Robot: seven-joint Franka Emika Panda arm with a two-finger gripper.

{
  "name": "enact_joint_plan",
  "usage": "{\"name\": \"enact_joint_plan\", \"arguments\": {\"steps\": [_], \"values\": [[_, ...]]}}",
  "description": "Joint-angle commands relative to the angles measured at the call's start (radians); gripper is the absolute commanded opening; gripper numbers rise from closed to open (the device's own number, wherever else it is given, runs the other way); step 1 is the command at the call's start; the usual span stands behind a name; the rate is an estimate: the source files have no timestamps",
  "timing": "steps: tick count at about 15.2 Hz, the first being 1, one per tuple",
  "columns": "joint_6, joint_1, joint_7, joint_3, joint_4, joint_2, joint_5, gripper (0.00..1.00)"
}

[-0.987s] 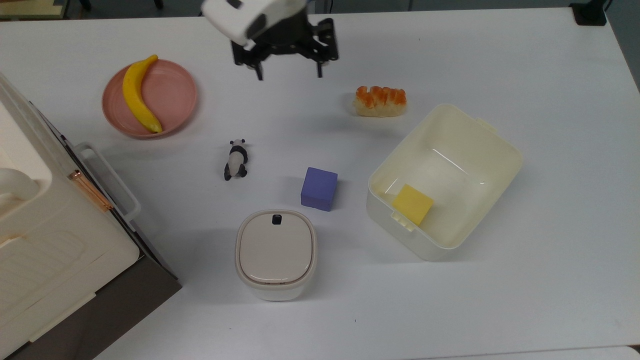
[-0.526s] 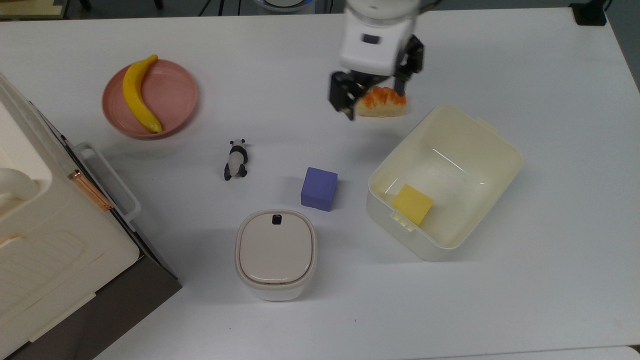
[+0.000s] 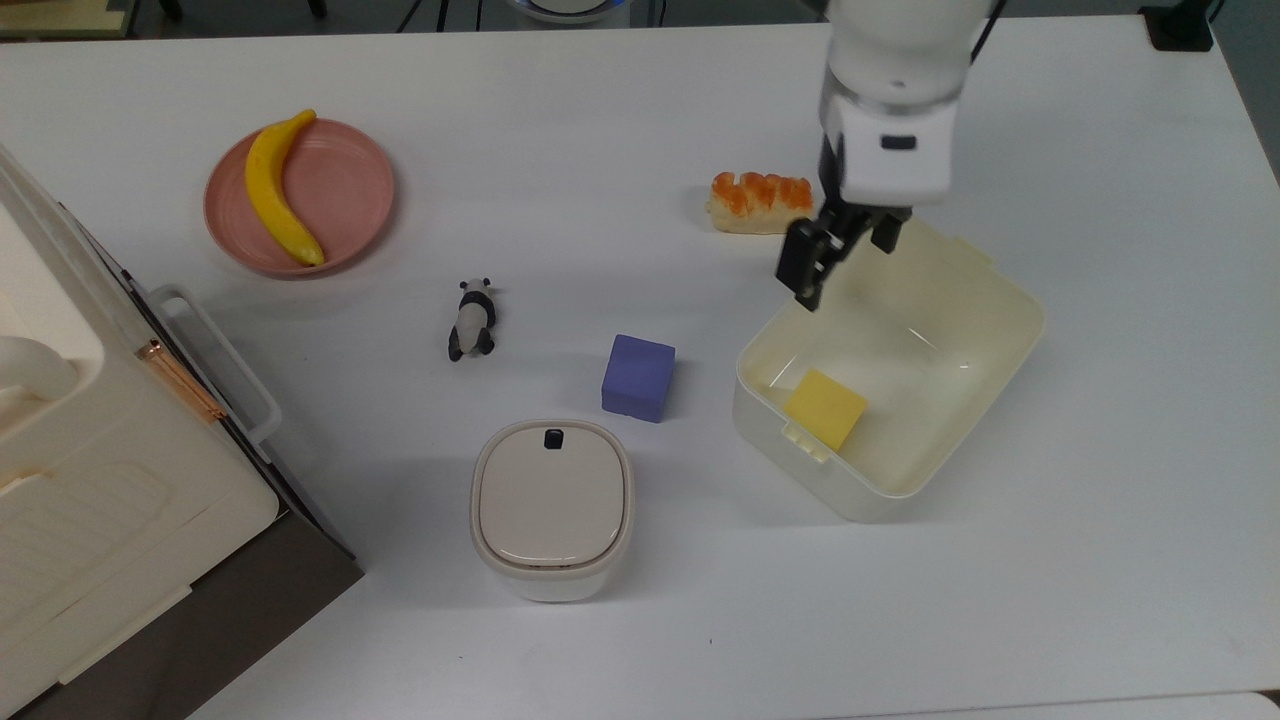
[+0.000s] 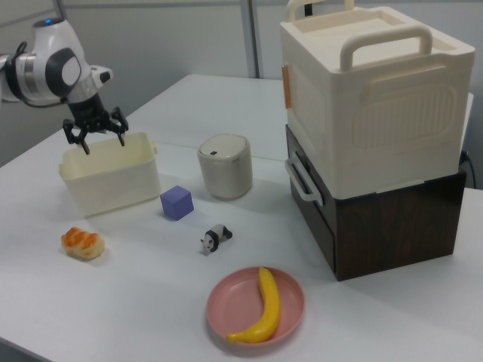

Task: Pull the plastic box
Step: 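Lower the gripper onto the rim of the cream plastic box, then hook the box rim and pull the box toward the robot base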

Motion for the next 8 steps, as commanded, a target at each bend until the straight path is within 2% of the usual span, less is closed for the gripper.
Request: {"name": "enact_joint_plan", "arguments": {"steps": [1, 4, 6, 8], "values": [[0.023, 0.033, -0.059, -0.013, 0.029, 0.068, -0.012, 1.00], [0.023, 0.052, -0.107, -0.013, 0.027, 0.101, -0.015, 1.00], [0.012, 0.053, -0.126, -0.013, 0.022, 0.100, -0.059, 1.00], [-0.006, 0.047, -0.182, -0.013, 0.018, 0.092, -0.073, 1.00]]}}
